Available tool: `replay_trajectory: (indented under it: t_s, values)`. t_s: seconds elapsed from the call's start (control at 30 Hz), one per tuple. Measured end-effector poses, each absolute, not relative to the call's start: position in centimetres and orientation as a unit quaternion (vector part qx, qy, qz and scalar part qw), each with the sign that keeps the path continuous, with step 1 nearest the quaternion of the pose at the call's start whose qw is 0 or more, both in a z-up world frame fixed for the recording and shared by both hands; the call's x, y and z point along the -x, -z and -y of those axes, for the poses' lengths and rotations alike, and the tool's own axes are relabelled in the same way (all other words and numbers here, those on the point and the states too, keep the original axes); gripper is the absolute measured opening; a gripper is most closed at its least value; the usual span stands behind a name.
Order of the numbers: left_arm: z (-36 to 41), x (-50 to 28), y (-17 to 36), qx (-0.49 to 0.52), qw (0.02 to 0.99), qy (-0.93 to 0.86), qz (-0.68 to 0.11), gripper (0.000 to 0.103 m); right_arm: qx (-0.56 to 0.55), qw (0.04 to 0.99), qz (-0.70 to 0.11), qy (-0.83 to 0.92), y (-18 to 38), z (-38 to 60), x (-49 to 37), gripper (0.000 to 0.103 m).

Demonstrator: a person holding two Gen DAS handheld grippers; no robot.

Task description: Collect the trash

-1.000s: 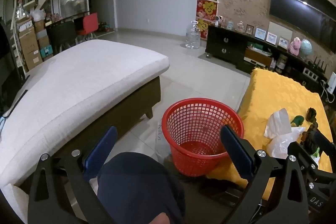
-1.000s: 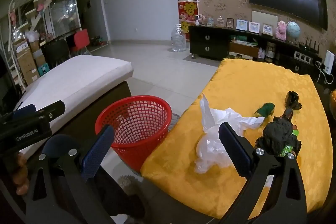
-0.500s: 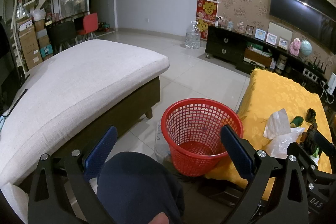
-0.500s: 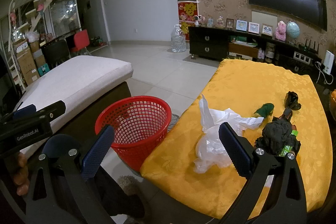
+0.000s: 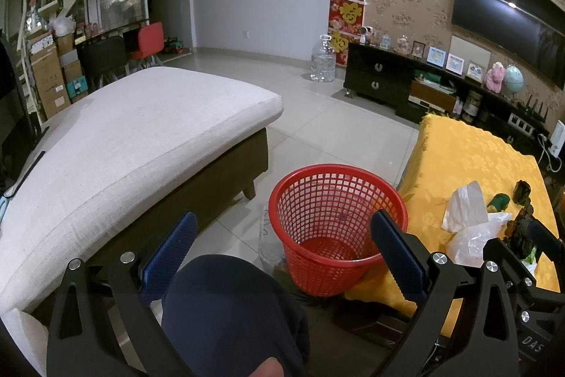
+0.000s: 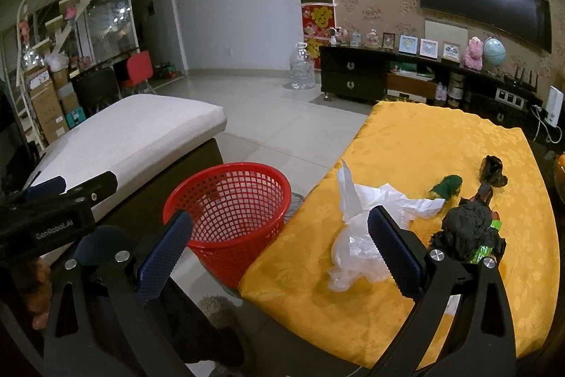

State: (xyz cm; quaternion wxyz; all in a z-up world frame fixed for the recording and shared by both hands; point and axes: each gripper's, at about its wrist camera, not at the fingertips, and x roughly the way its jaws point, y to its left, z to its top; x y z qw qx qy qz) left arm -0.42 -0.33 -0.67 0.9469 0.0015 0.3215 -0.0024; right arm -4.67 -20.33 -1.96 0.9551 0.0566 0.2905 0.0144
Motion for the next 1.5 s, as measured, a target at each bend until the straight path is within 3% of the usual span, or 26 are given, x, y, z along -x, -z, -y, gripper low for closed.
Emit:
replay_trajectory:
  t_s: [1.5]
  values:
    - [0.78, 0.49, 0.34, -0.002, 0.946, 0.003, -0.323, 0.095, -0.056, 0.955, -0.290, -0.024, 1.64, 19.64, 5.06, 0.096]
